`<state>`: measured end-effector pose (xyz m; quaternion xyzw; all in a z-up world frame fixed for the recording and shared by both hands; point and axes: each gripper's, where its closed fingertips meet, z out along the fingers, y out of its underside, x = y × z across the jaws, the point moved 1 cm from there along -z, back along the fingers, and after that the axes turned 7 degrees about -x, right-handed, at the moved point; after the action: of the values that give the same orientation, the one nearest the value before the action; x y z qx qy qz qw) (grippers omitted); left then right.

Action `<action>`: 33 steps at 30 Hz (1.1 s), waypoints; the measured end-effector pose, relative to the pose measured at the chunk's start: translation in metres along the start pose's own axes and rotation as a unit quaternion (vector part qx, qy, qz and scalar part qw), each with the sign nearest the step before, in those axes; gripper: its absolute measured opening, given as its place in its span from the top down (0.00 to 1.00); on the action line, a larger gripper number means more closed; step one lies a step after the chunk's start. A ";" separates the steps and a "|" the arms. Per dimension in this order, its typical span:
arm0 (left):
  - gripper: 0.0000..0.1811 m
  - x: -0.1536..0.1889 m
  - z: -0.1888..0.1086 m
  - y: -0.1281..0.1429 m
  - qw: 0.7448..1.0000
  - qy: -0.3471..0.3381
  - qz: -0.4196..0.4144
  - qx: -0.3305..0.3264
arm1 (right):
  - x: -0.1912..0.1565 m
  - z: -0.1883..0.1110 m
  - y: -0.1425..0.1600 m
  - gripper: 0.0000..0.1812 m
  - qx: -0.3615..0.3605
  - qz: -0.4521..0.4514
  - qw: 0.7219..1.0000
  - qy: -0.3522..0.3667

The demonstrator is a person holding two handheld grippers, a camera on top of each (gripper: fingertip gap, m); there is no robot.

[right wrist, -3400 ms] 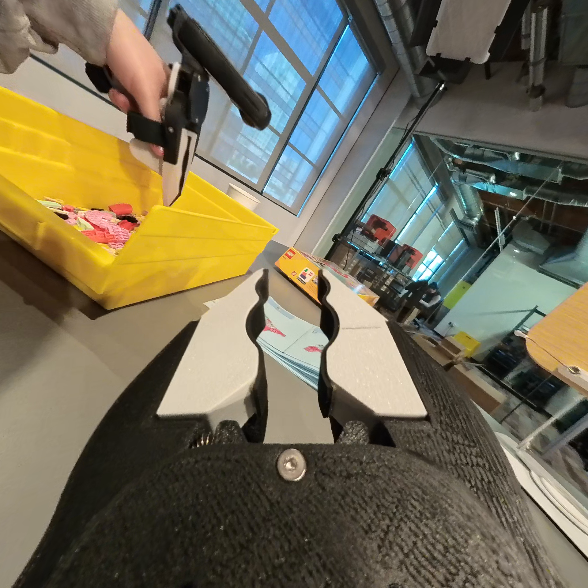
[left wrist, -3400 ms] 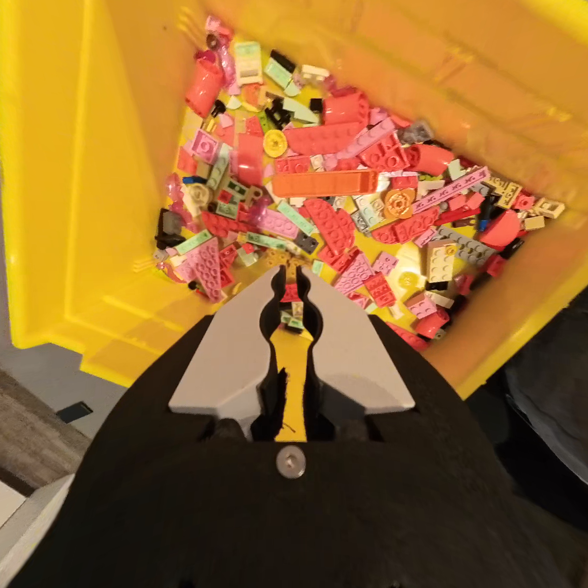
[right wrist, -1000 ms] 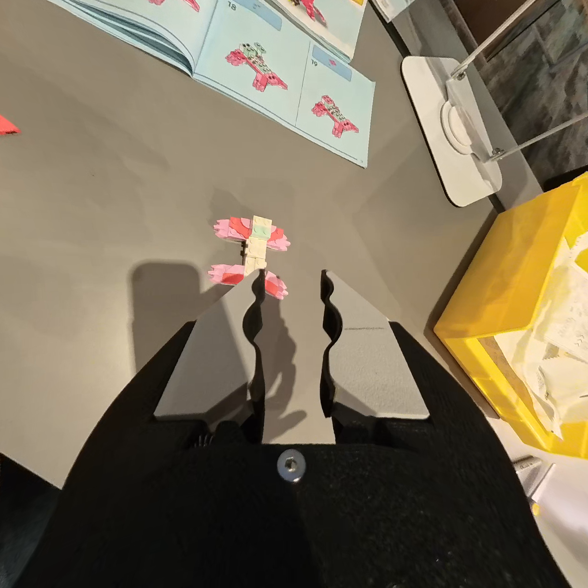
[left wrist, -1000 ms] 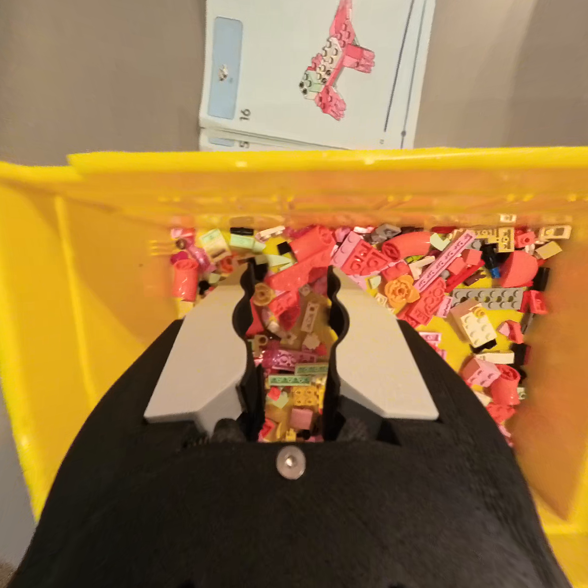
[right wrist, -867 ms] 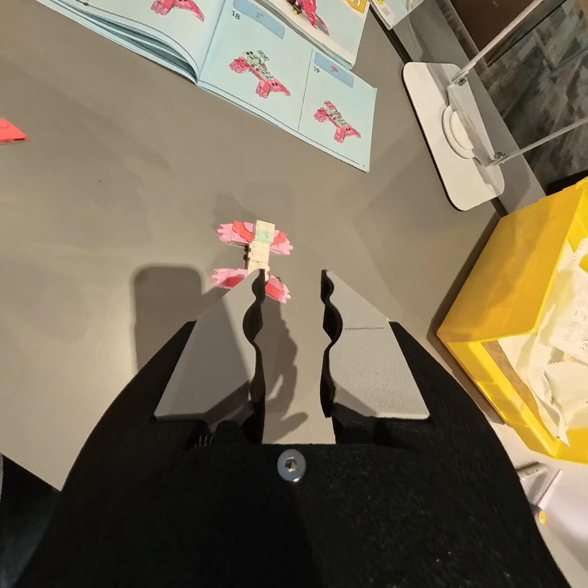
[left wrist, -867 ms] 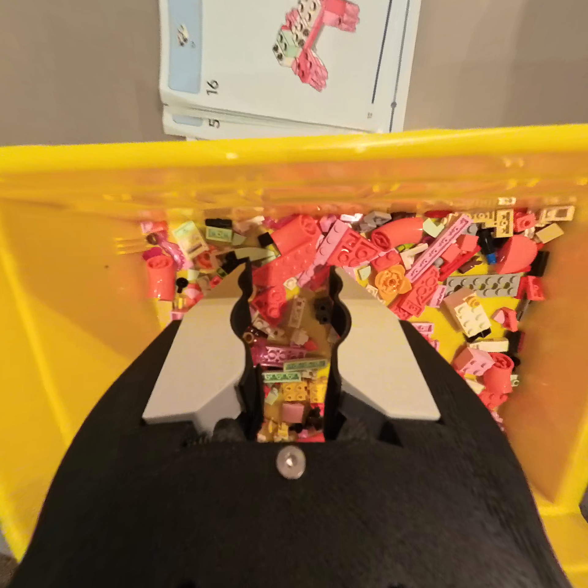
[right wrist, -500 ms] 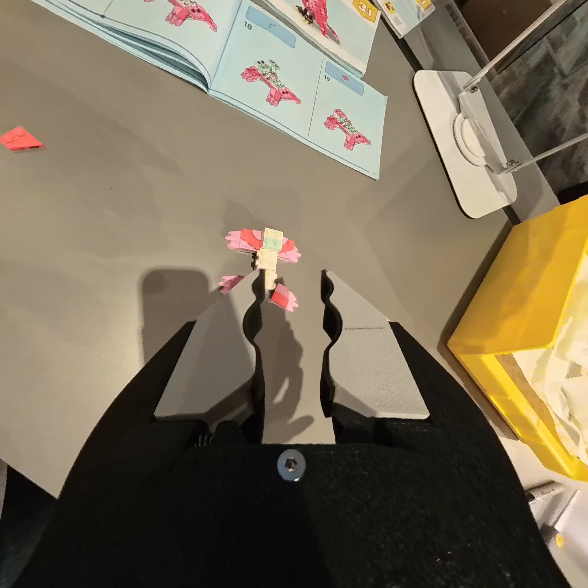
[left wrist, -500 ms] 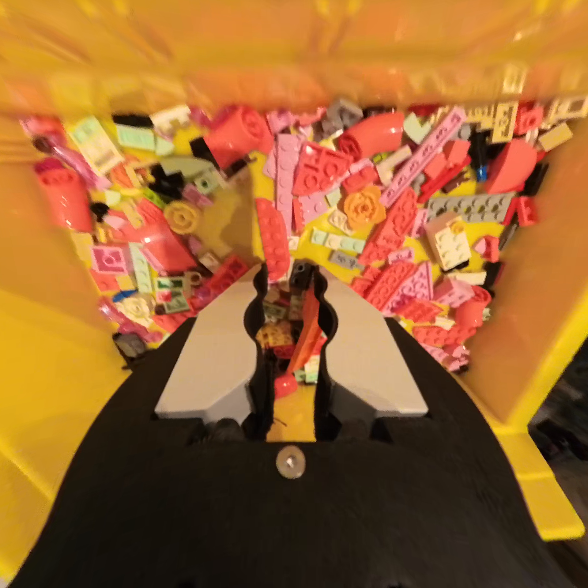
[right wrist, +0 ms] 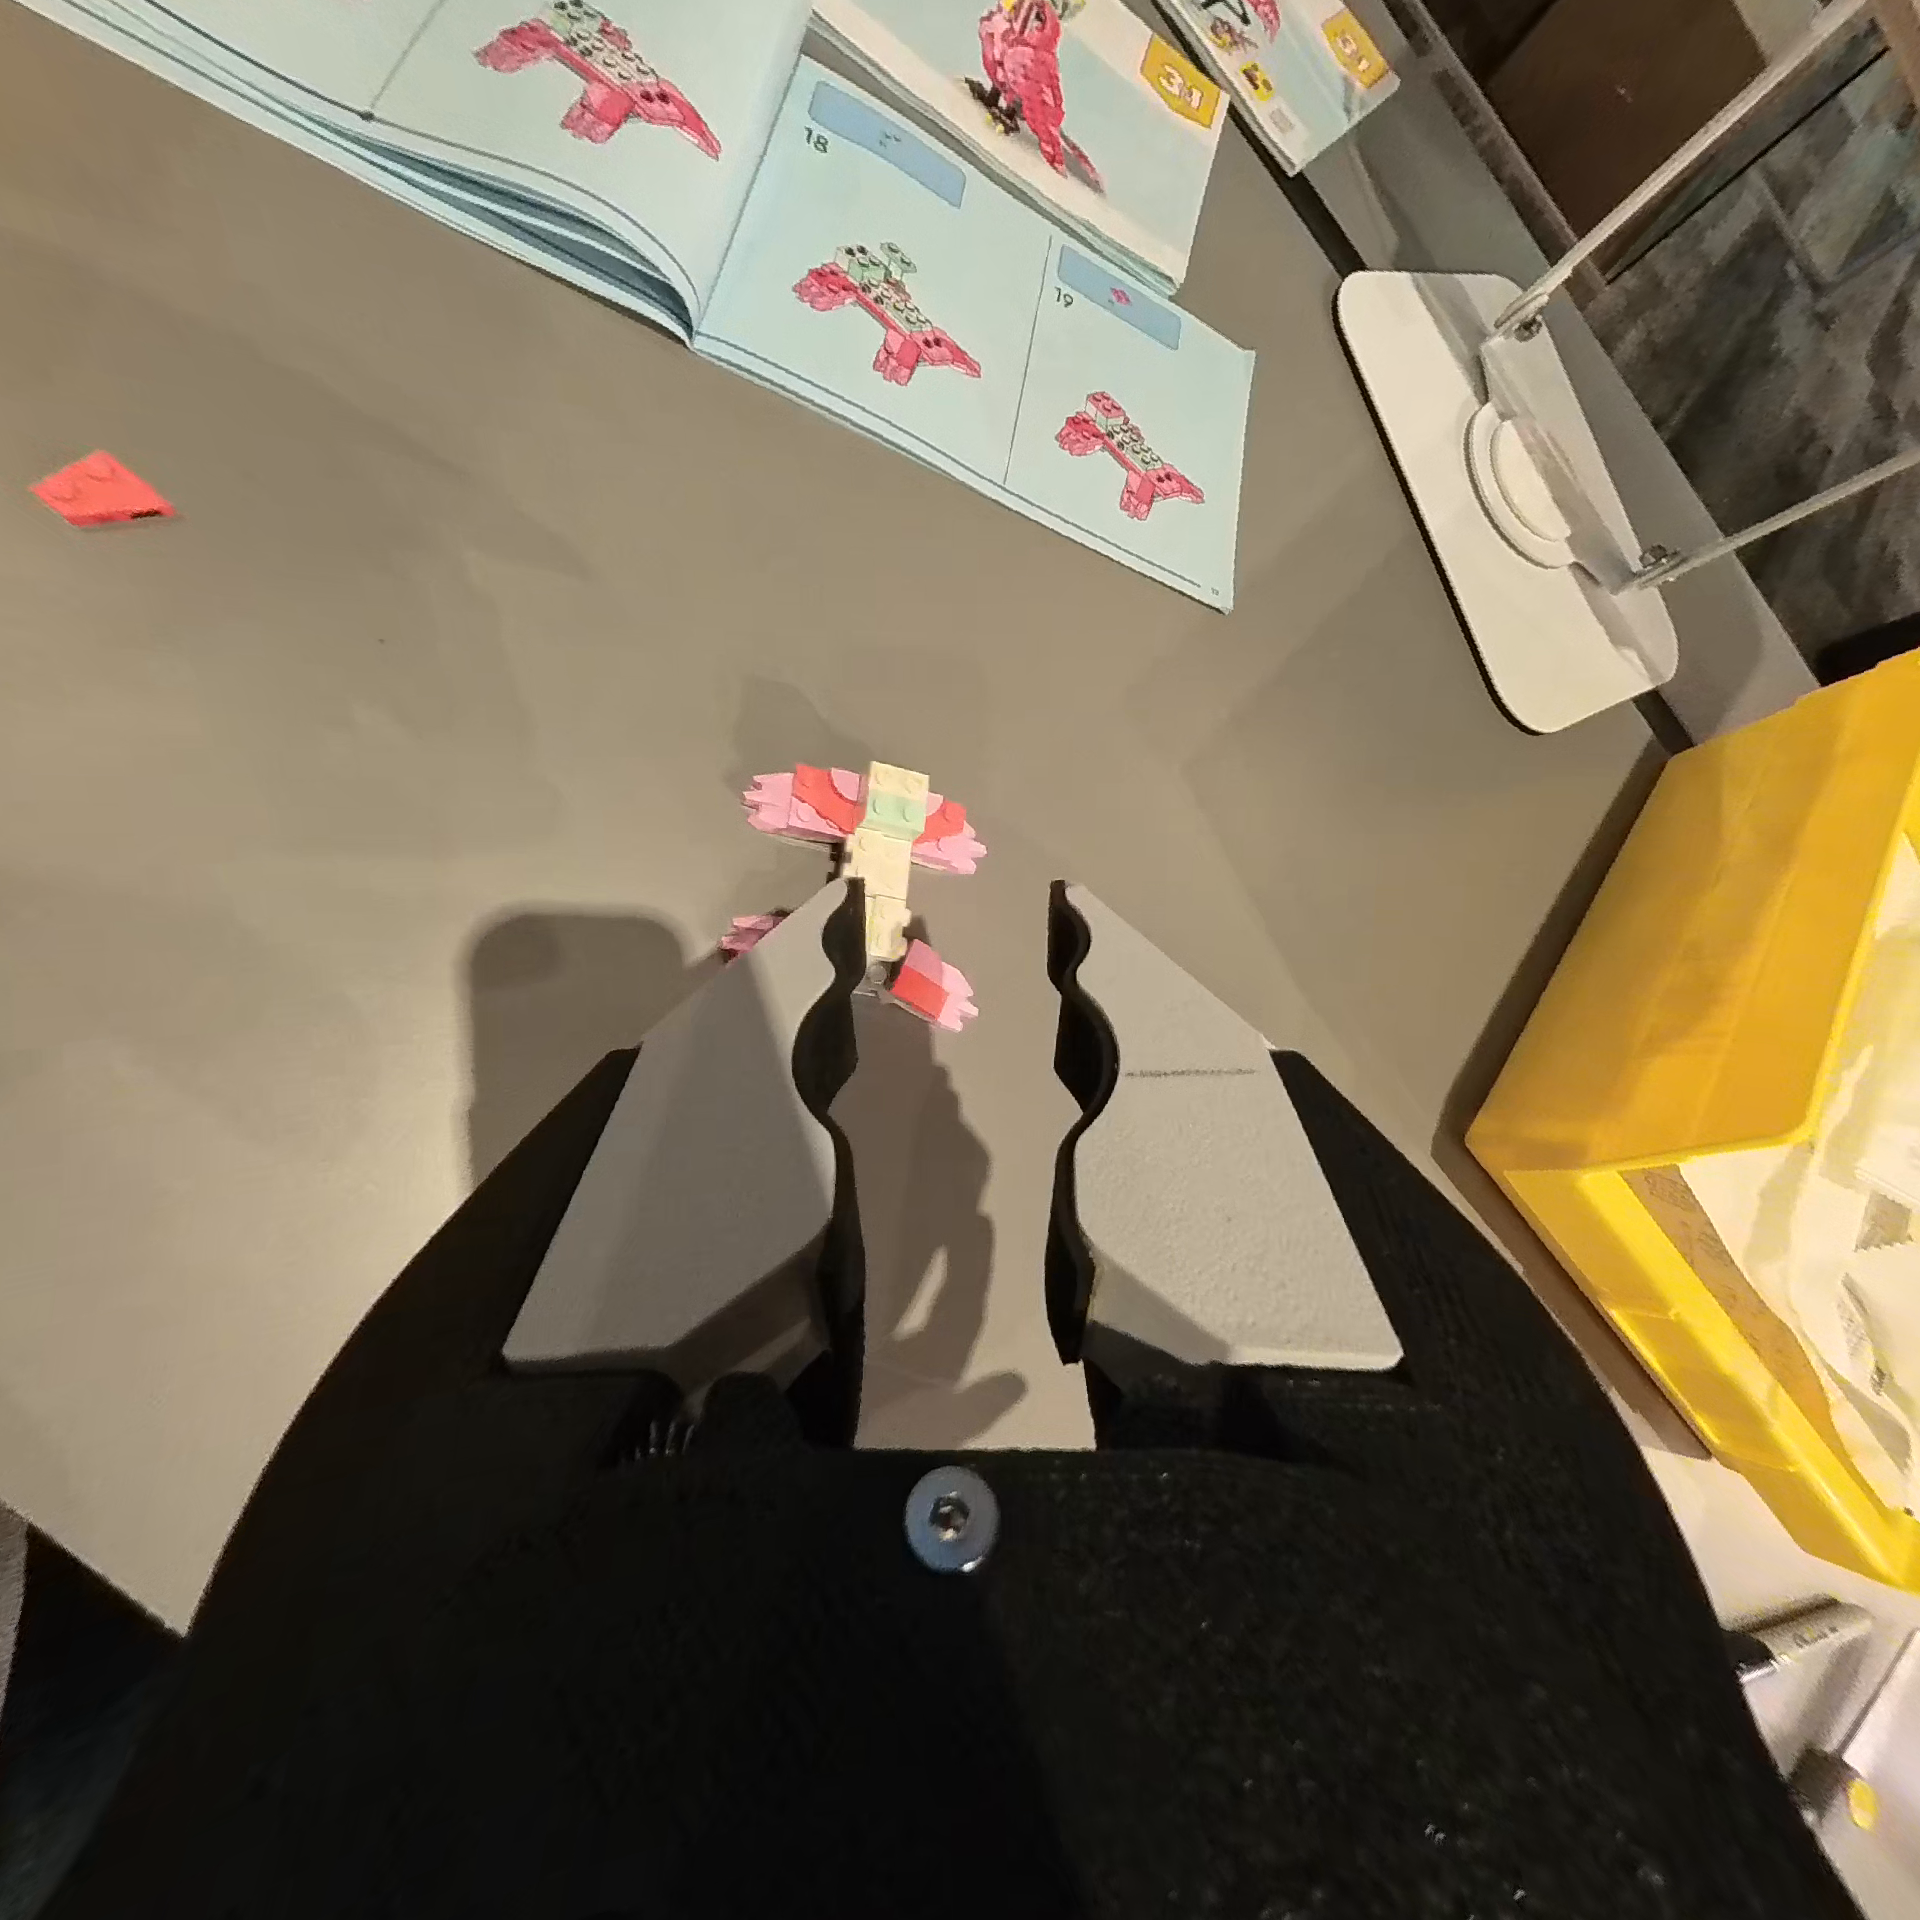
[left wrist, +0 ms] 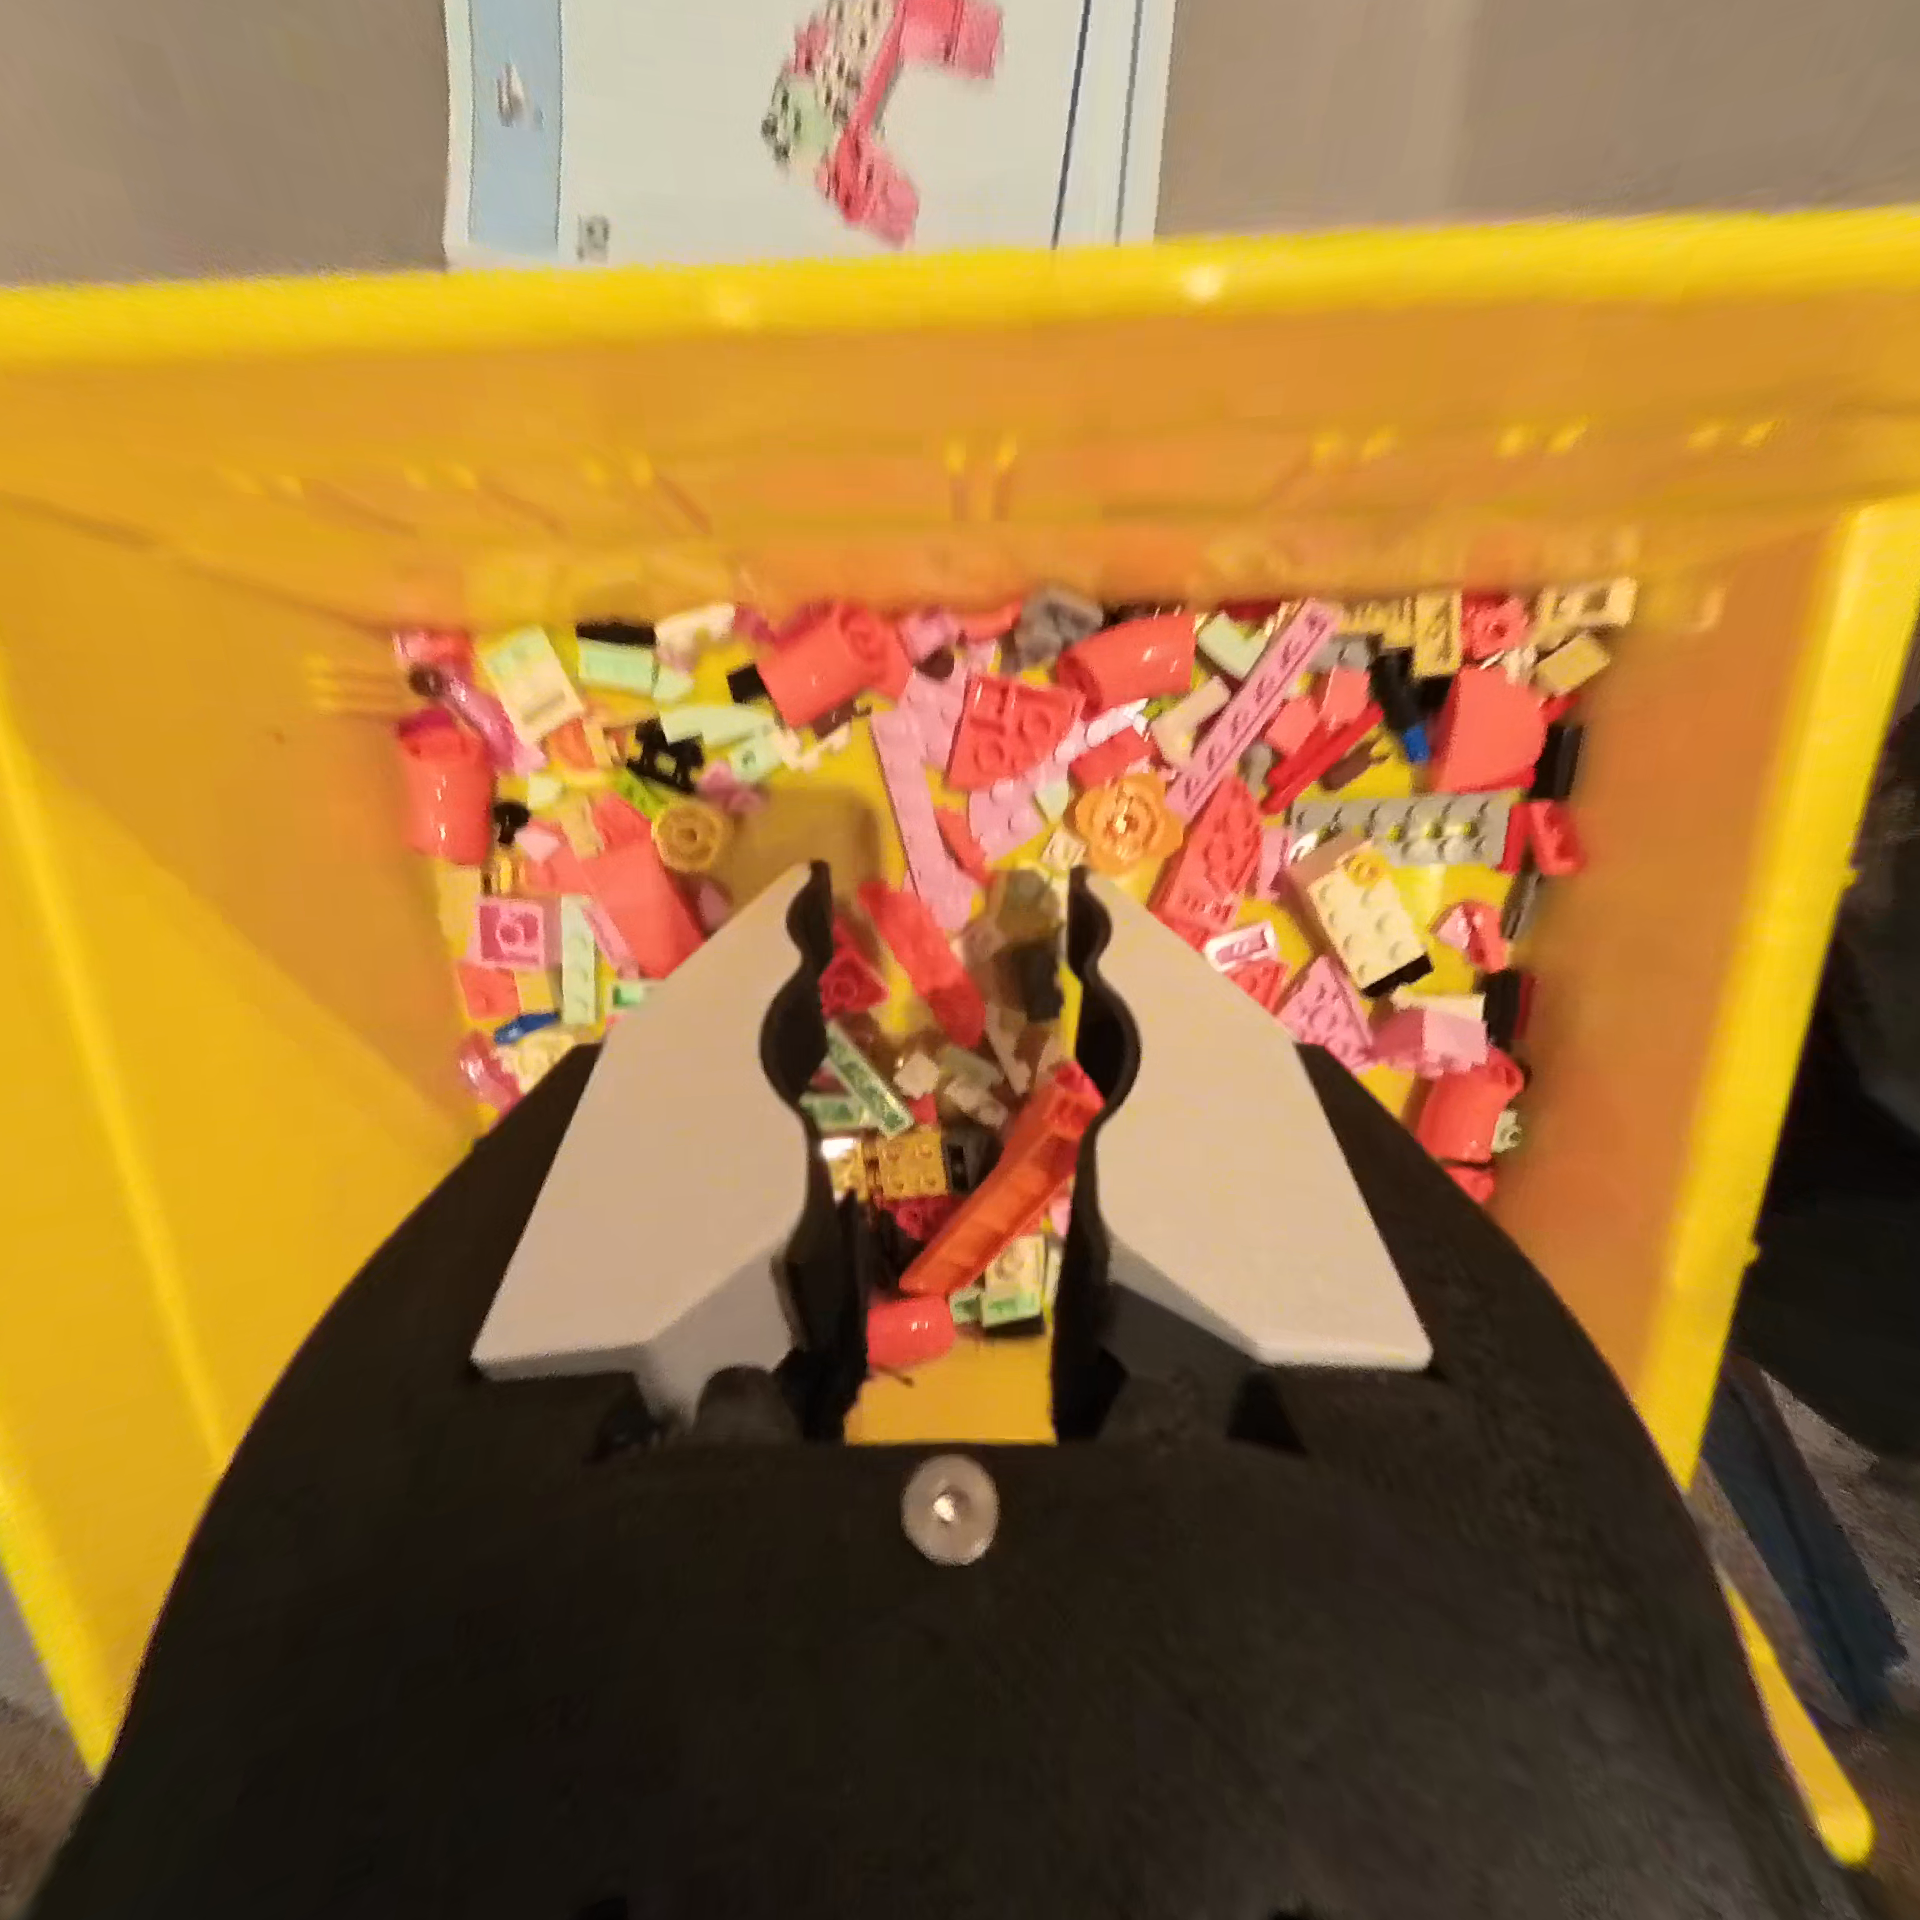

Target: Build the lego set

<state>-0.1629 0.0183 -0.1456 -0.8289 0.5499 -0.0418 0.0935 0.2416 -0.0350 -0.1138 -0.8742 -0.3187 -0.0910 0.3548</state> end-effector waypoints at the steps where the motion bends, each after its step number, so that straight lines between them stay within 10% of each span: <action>1: 0.74 0.002 0.000 -0.006 1.000 0.005 0.002 0.009 | 0.000 0.000 0.000 0.82 0.000 0.000 1.000 0.000; 12: 0.87 0.016 0.030 -0.018 0.996 0.017 0.081 -0.045 | 0.000 -0.002 0.002 0.82 0.002 0.000 1.000 0.002; 24: 0.89 0.011 0.024 0.041 0.991 0.033 0.010 -0.126 | -0.001 0.000 0.002 0.82 0.007 0.002 1.000 -0.003; 33: 0.88 0.009 0.017 0.023 0.997 0.039 -0.004 -0.061 | -0.002 -0.001 -0.001 0.82 0.011 0.001 1.000 -0.003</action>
<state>-0.1778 0.0032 -0.1668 -0.8329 0.5516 -0.0402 0.0210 0.2397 -0.0364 -0.1133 -0.8708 -0.3198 -0.0848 0.3636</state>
